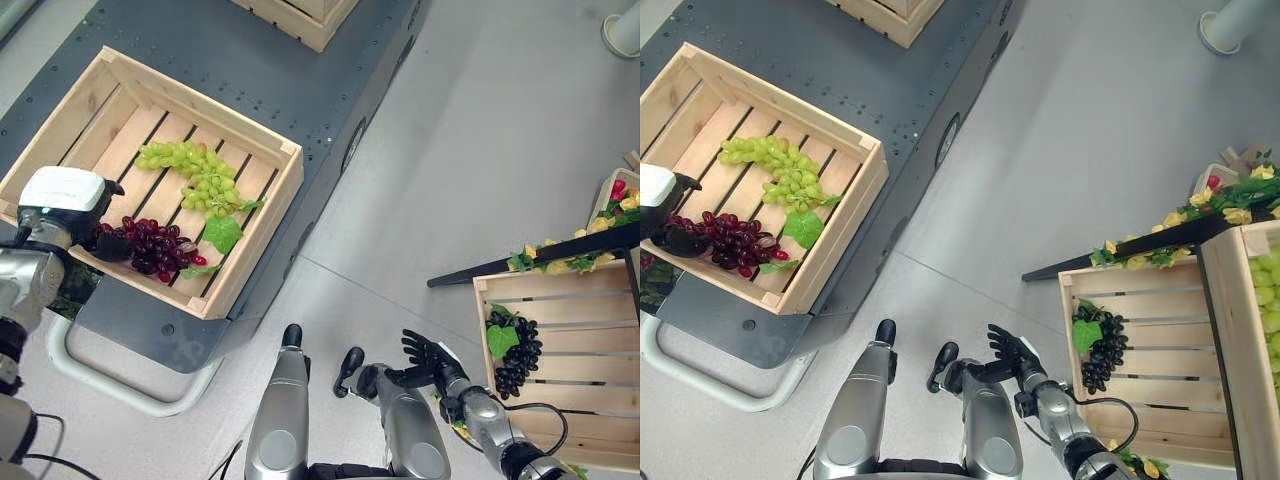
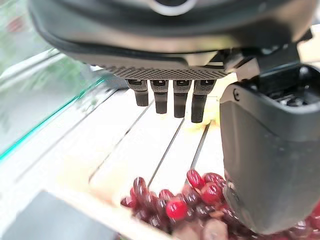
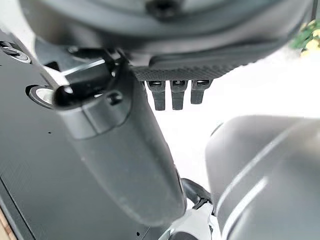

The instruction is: Pick up the fruits from the basket on one side to the basket on the other side

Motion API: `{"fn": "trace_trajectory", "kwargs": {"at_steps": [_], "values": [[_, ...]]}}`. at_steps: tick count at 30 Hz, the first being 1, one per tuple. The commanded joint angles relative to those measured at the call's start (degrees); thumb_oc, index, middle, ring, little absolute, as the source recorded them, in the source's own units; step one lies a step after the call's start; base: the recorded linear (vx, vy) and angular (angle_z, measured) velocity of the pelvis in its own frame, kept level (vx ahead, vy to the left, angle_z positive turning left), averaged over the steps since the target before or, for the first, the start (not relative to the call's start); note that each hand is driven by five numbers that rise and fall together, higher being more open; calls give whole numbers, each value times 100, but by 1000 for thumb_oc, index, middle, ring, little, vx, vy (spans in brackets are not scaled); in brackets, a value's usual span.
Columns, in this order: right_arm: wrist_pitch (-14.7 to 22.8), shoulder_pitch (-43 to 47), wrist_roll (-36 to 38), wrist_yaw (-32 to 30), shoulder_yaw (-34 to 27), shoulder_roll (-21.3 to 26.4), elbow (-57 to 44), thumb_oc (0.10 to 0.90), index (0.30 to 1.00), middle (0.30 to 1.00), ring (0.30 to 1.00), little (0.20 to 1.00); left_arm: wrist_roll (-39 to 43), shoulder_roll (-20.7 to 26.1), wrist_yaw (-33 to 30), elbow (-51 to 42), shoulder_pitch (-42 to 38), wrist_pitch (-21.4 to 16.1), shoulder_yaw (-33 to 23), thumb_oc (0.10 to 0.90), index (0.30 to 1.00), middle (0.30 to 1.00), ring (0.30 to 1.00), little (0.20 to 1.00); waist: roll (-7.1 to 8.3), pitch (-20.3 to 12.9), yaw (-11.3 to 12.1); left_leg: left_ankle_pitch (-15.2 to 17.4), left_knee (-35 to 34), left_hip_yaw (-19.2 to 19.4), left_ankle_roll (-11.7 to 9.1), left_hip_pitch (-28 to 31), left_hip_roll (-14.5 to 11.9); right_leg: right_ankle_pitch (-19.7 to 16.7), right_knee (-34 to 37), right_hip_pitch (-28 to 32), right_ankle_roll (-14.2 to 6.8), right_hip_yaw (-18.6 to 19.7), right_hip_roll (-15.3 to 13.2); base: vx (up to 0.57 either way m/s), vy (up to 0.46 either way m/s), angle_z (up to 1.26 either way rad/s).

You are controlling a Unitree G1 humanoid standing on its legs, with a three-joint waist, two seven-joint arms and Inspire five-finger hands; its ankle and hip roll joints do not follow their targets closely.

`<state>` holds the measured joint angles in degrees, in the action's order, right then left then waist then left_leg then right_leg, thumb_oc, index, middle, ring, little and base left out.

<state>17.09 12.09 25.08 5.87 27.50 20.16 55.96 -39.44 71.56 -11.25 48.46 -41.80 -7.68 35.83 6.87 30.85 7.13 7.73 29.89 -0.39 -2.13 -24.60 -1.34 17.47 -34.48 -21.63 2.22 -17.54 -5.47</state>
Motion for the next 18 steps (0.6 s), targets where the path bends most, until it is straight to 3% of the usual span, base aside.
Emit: {"fn": "trace_trajectory", "kwargs": {"at_steps": [1, 4, 18], "values": [[417, -139, -6, 229, -273, 717, -32, 800, 900, 900, 900, 900, -389, 365, 18, -84, -337, 440, -175, 800, 900, 900, 900, 900, -570, -106, -131, -126, -372, 209, 405, 61, 444, -514, 316, 166, -75, 30, -65, -6, 28, -10], [418, -113, -15, 265, -273, 799, -30, 800, 900, 900, 900, 900, -816, 525, 197, 1, -485, 423, 61, 800, 900, 900, 900, 900, -608, -106, -153, -122, -312, 241, 398, -40, 424, -526, 263, 56, -95, 40, -90, 0, 14, -4], [489, -15, 82, 238, -306, 789, -70, 800, 900, 900, 900, 900, -460, 592, 903, -117, -877, 129, 511, 800, 900, 900, 900, 900, -540, -106, -113, -168, -290, 252, 415, -407, 376, -600, 155, -330, -145, -38, -98, -4, -4, 1]]}}
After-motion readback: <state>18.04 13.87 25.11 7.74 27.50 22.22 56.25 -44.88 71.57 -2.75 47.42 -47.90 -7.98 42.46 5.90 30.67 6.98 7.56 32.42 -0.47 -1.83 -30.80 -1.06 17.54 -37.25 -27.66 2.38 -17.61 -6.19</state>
